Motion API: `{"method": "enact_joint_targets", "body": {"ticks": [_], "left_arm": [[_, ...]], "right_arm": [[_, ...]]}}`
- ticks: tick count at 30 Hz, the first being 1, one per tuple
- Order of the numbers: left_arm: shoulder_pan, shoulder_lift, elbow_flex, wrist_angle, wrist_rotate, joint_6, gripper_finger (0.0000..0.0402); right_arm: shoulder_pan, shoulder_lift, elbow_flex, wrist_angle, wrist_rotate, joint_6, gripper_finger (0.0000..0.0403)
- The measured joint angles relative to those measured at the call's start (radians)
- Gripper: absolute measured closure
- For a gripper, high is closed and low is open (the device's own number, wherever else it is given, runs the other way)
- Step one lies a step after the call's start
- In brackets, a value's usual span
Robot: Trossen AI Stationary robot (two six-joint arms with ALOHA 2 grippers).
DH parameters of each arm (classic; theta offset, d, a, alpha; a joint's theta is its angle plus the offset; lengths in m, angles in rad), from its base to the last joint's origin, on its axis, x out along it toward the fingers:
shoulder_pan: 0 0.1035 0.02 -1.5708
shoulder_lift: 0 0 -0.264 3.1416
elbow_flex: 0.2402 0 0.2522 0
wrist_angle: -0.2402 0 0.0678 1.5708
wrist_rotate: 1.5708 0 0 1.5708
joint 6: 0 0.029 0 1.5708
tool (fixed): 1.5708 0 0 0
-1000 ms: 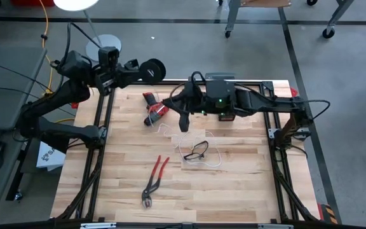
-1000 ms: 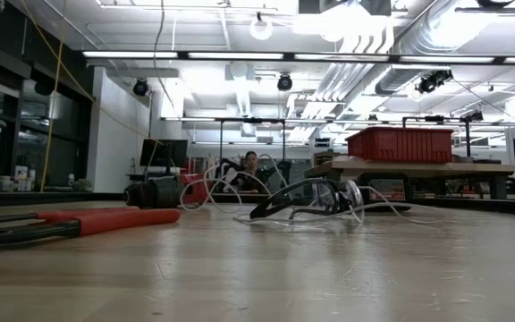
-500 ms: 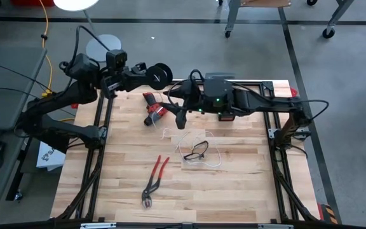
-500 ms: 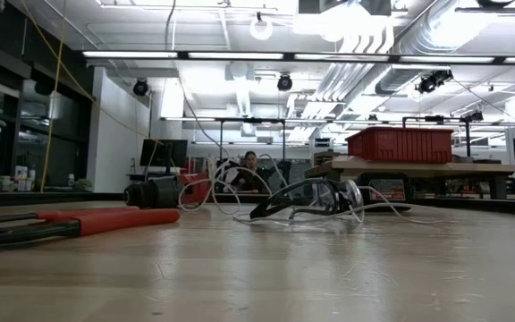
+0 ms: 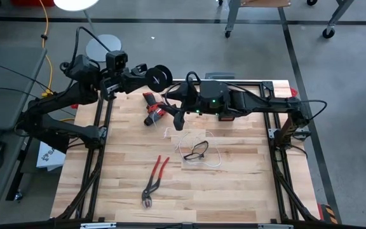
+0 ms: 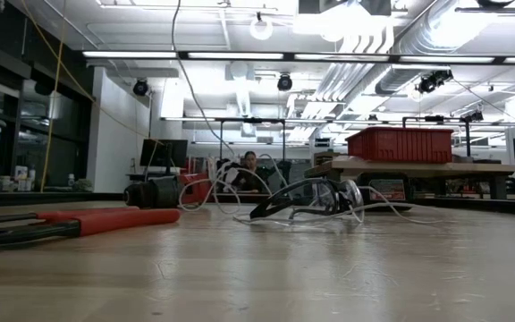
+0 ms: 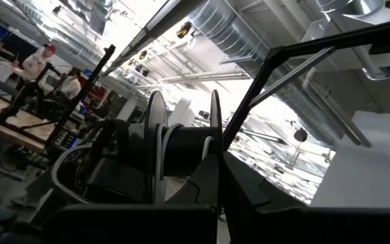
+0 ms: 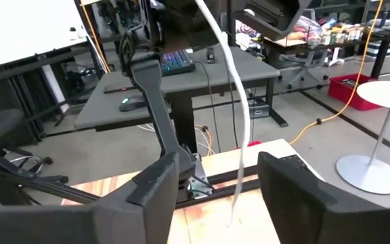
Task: Coil cords
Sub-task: Coil the white wire onto the black spool
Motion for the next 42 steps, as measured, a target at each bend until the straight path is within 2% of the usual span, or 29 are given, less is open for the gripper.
{"method": "enact_joint_targets", "body": {"ticks": [8,28,31,34,35,42], "left_arm": [[-0.005,0.005,0.0,0.005,0.0,-0.006,0.0401],[-0.019,0.007,0.0,0.014,-0.014,-0.005,0.0402],[-0.019,0.007,0.0,0.014,-0.014,-0.005,0.0402],[-0.013,0.007,0.0,0.014,-0.013,-0.004,0.0401],[-0.01,0.007,0.0,0.013,-0.014,0.002,0.0401],[0.041,-0.016,0.0,-0.007,-0.007,-0.053,0.0402]], "right_arm": [[-0.002,0.0,0.0,-0.001,0.006,0.045,0.0275],[0.0,0.015,0.001,0.013,-0.026,0.024,0.0284],[0.002,0.014,0.001,0.014,-0.026,0.024,0.0315],[0.012,0.014,0.001,0.014,-0.026,0.022,0.038],[0.017,0.014,0.001,0.014,-0.025,0.018,0.0391],[0.069,-0.014,0.0,-0.032,-0.017,0.02,0.0401]]}}
